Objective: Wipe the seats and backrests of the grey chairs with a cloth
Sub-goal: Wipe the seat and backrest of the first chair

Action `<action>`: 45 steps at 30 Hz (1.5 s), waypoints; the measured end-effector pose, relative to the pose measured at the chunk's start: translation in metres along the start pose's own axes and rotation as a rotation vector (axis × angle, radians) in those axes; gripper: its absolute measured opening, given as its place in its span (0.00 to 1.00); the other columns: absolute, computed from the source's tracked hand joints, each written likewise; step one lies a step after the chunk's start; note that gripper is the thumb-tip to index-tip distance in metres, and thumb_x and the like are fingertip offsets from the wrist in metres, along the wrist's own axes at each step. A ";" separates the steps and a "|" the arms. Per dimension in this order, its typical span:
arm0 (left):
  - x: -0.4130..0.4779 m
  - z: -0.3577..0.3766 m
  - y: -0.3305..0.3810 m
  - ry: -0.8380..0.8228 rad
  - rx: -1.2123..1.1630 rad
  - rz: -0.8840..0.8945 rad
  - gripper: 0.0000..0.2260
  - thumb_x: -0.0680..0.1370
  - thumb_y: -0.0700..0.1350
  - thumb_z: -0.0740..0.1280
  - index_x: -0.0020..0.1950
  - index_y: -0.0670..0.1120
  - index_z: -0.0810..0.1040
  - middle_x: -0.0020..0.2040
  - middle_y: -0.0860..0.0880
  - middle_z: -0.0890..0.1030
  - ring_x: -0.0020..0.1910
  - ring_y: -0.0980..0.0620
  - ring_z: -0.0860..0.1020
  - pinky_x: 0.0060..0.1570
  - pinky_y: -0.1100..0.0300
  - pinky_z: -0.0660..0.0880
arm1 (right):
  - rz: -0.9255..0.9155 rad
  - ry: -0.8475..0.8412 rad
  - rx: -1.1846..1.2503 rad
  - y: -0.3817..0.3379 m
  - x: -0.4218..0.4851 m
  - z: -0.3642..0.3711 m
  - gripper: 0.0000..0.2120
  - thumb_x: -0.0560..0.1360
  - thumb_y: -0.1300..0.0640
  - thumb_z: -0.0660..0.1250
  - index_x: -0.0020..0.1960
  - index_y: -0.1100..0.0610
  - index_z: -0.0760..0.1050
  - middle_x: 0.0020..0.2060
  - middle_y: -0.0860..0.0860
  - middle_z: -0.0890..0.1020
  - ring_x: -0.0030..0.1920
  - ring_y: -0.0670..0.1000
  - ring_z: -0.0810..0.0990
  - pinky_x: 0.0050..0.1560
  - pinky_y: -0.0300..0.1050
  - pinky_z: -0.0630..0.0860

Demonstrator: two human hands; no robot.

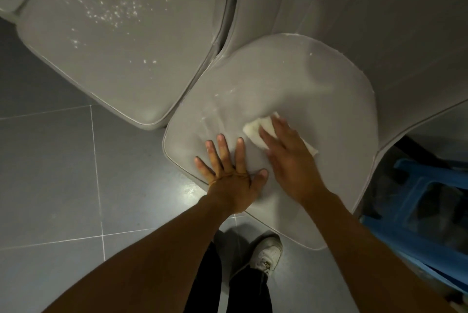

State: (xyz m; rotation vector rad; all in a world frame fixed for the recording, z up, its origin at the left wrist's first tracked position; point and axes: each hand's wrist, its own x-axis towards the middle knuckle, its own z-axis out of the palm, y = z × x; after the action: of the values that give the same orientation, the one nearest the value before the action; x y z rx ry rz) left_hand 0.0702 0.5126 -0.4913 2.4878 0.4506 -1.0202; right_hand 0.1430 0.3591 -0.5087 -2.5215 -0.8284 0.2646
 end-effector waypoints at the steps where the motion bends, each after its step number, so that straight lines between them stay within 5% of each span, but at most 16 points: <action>1: -0.002 0.003 -0.002 0.039 -0.012 0.017 0.42 0.78 0.73 0.47 0.66 0.57 0.14 0.66 0.46 0.12 0.63 0.42 0.11 0.58 0.37 0.14 | 0.014 -0.010 0.000 0.004 -0.016 -0.004 0.25 0.81 0.62 0.63 0.77 0.54 0.65 0.79 0.57 0.57 0.79 0.58 0.55 0.77 0.57 0.58; 5: -0.009 0.021 -0.012 0.296 -0.005 0.076 0.39 0.79 0.73 0.43 0.81 0.53 0.32 0.80 0.40 0.31 0.78 0.38 0.28 0.70 0.33 0.26 | 0.400 0.133 0.031 0.008 -0.055 -0.018 0.22 0.83 0.56 0.60 0.76 0.54 0.65 0.79 0.56 0.58 0.78 0.58 0.57 0.74 0.62 0.62; 9: -0.014 0.018 -0.018 0.398 0.024 0.126 0.37 0.81 0.68 0.51 0.84 0.51 0.45 0.83 0.39 0.43 0.81 0.36 0.38 0.74 0.31 0.35 | 0.622 0.212 0.062 -0.024 -0.030 -0.004 0.21 0.84 0.56 0.55 0.77 0.57 0.64 0.79 0.58 0.56 0.79 0.59 0.53 0.76 0.63 0.56; 12: -0.019 0.018 -0.021 0.418 0.019 0.149 0.37 0.79 0.64 0.55 0.83 0.50 0.48 0.83 0.38 0.45 0.81 0.35 0.42 0.75 0.30 0.41 | 0.471 0.118 0.010 -0.061 -0.001 0.016 0.24 0.83 0.53 0.52 0.76 0.58 0.64 0.78 0.62 0.57 0.78 0.62 0.54 0.76 0.62 0.58; 16: -0.023 0.023 -0.038 0.442 0.095 0.148 0.43 0.75 0.66 0.64 0.81 0.41 0.60 0.80 0.37 0.62 0.80 0.37 0.57 0.76 0.34 0.54 | 0.131 -0.109 0.017 -0.102 0.028 0.031 0.28 0.80 0.46 0.51 0.77 0.55 0.61 0.79 0.59 0.55 0.79 0.58 0.51 0.78 0.55 0.52; 19: -0.024 0.024 -0.040 0.454 0.065 0.163 0.38 0.81 0.64 0.56 0.82 0.40 0.55 0.82 0.40 0.56 0.82 0.40 0.52 0.78 0.36 0.50 | 0.185 -0.125 0.090 -0.074 0.016 0.022 0.25 0.83 0.51 0.53 0.80 0.50 0.57 0.80 0.50 0.51 0.79 0.47 0.46 0.80 0.50 0.49; 23: -0.023 0.024 -0.039 0.453 0.028 0.167 0.38 0.82 0.66 0.49 0.83 0.41 0.47 0.84 0.42 0.48 0.82 0.42 0.45 0.79 0.40 0.39 | 0.438 0.061 -0.010 -0.018 -0.019 -0.008 0.33 0.77 0.66 0.64 0.79 0.54 0.59 0.80 0.57 0.54 0.79 0.59 0.54 0.74 0.61 0.63; 27: -0.019 0.026 -0.039 0.473 0.037 0.169 0.39 0.82 0.66 0.49 0.83 0.40 0.49 0.83 0.41 0.50 0.82 0.40 0.46 0.78 0.40 0.39 | 0.762 0.255 0.078 -0.006 -0.021 -0.017 0.24 0.83 0.59 0.57 0.79 0.54 0.60 0.79 0.57 0.55 0.78 0.60 0.57 0.74 0.62 0.63; 31: -0.025 0.021 -0.043 0.489 0.007 0.206 0.38 0.81 0.65 0.54 0.83 0.41 0.53 0.83 0.41 0.53 0.82 0.40 0.50 0.79 0.38 0.44 | 0.525 0.099 0.174 -0.041 -0.004 -0.001 0.25 0.83 0.55 0.54 0.79 0.54 0.57 0.80 0.57 0.49 0.80 0.58 0.47 0.77 0.60 0.57; 35: -0.034 0.010 -0.047 0.599 -0.155 0.296 0.32 0.80 0.59 0.62 0.79 0.45 0.60 0.79 0.41 0.63 0.79 0.39 0.60 0.77 0.38 0.55 | 0.203 -0.055 0.361 -0.065 -0.013 -0.019 0.24 0.83 0.45 0.51 0.78 0.48 0.60 0.80 0.49 0.52 0.79 0.43 0.51 0.74 0.31 0.55; 38: -0.029 -0.009 -0.036 0.670 -0.042 0.466 0.28 0.80 0.52 0.64 0.77 0.46 0.63 0.78 0.40 0.64 0.78 0.38 0.62 0.76 0.38 0.58 | 0.301 0.090 0.156 -0.040 -0.028 -0.025 0.25 0.84 0.46 0.51 0.78 0.51 0.60 0.80 0.54 0.55 0.80 0.52 0.53 0.78 0.50 0.55; 40: -0.017 -0.025 -0.027 0.596 0.138 0.650 0.24 0.80 0.51 0.61 0.76 0.49 0.66 0.78 0.41 0.65 0.79 0.39 0.60 0.77 0.39 0.55 | 0.389 0.016 -0.012 -0.019 -0.039 -0.024 0.27 0.83 0.44 0.49 0.80 0.51 0.56 0.80 0.54 0.51 0.80 0.55 0.47 0.79 0.57 0.51; 45: 0.016 -0.047 -0.021 0.314 0.498 0.986 0.31 0.74 0.63 0.64 0.76 0.54 0.70 0.77 0.42 0.67 0.77 0.38 0.62 0.76 0.36 0.52 | 0.338 -0.079 -0.252 0.001 -0.051 -0.010 0.28 0.83 0.45 0.48 0.81 0.50 0.51 0.81 0.53 0.48 0.80 0.53 0.43 0.79 0.56 0.48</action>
State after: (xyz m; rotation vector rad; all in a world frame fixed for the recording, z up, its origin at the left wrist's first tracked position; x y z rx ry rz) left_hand 0.0996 0.5564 -0.4779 2.7284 -0.9885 -0.3433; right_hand 0.1055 0.3238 -0.4987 -2.9019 -0.4835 0.3932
